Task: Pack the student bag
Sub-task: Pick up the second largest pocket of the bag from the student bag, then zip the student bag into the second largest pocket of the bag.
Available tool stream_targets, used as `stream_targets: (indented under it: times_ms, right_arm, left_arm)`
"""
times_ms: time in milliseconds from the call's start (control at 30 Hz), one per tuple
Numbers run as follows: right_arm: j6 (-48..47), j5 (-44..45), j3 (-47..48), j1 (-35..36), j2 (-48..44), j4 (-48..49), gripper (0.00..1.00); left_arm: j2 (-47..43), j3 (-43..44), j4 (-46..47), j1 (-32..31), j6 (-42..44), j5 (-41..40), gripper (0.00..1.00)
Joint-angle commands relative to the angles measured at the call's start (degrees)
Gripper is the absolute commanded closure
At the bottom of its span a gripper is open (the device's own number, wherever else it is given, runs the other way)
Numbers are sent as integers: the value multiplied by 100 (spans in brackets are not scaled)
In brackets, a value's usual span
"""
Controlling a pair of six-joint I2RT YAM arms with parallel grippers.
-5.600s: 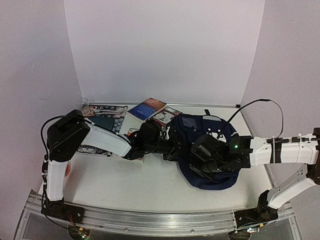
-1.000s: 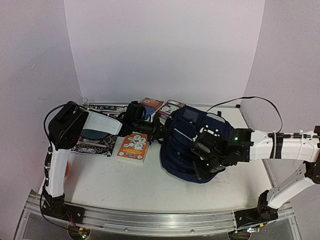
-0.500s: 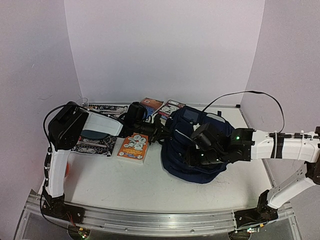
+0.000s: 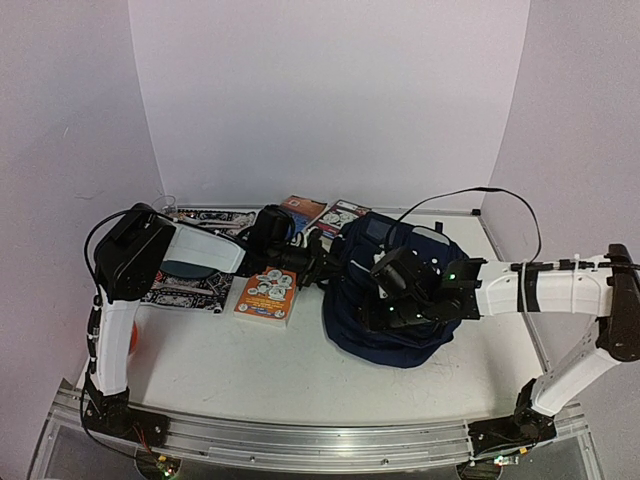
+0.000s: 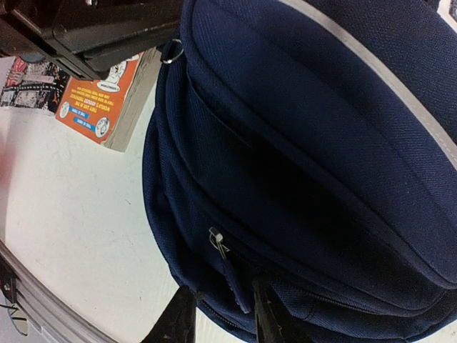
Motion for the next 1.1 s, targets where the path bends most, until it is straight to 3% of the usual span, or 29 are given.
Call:
stream_targets:
  times_ms: [0,233,467,933,1000,1067]
  right_arm:
    - [-44,8,50,-39,171,-18,71]
    - [-63,-23,-62,-57,279,78,76]
    - [13,42,-174,-93,252,71,100]
    - [838,-388,-1589,-86,-1934,-1615,100]
    - [958,-453,-1737,-88,-2181,-1857,100]
    - [976,-538,-1801,-90,-2374,-1911,100]
  left_arm:
    - [-583,94,462,5,-34,-164,100]
    - [-557,168,459,-42,-49,-143,100]
    - [-541,254,467,-46,-8,-137,100]
    - [-32,676,316,401,402,-103,100]
    - [98,892,30,456,662,-171,100]
    - [251,1342,-995,462,1336,-520,100]
